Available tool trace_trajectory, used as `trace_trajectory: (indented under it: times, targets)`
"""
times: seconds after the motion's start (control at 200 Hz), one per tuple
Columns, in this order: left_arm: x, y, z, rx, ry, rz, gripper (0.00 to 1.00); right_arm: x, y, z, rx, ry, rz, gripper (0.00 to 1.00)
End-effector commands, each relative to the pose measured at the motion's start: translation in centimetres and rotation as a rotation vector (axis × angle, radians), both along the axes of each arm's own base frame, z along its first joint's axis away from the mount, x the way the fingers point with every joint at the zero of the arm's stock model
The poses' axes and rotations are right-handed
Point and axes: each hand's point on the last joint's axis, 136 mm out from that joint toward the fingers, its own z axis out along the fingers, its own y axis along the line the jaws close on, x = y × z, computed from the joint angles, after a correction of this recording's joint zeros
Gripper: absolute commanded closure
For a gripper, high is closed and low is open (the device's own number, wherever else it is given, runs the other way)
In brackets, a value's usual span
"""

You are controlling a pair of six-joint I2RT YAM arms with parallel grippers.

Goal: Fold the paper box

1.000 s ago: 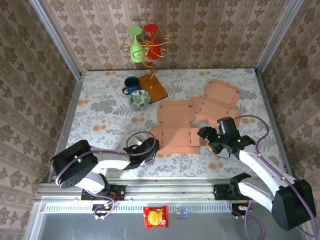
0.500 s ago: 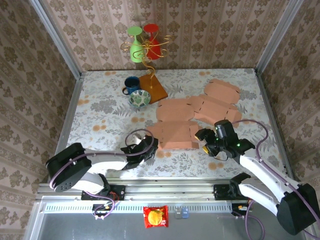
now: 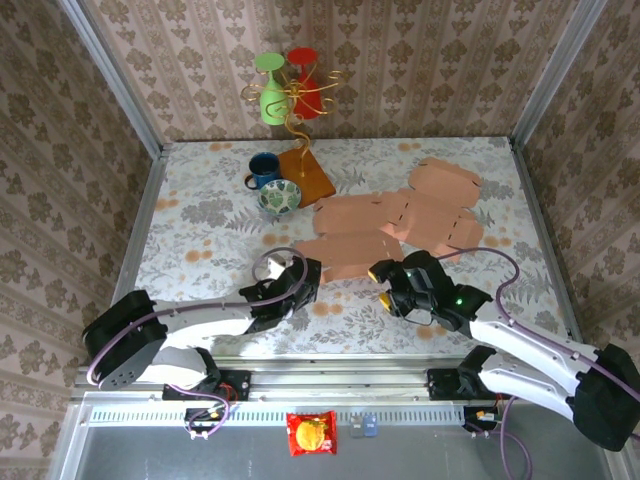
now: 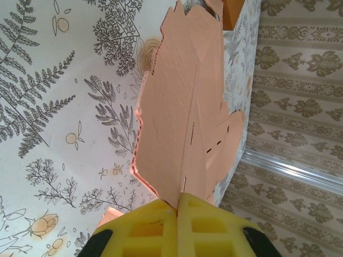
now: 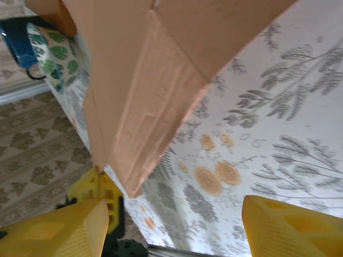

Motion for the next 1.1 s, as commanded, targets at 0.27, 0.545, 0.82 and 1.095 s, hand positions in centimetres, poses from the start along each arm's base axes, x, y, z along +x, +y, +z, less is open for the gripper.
trace_trajectory:
  times: [0.27,0.545,0.82,1.095]
  targets:
    - [0.5,-0.9,2.0,-0.054,-0.018,0.021,1.00,3.8,1.0,2.4,0.070,-0.110,-0.148,0.44]
    - [0.5,-1.3,2.2,-0.074,-0.017,0.012,1.00,4.9,1.5,2.5,0.083,-0.131,-0.164,0.55]
    - [0.7,-1.5,2.7,-0.080,-0.029,0.016,1.00,5.0,1.6,2.3,0.064,-0.117,-0.158,0.49]
    - [0.7,-1.7,2.7,-0.087,-0.026,0.008,1.00,6.0,2.1,2.3,0.089,-0.144,-0.178,0.60]
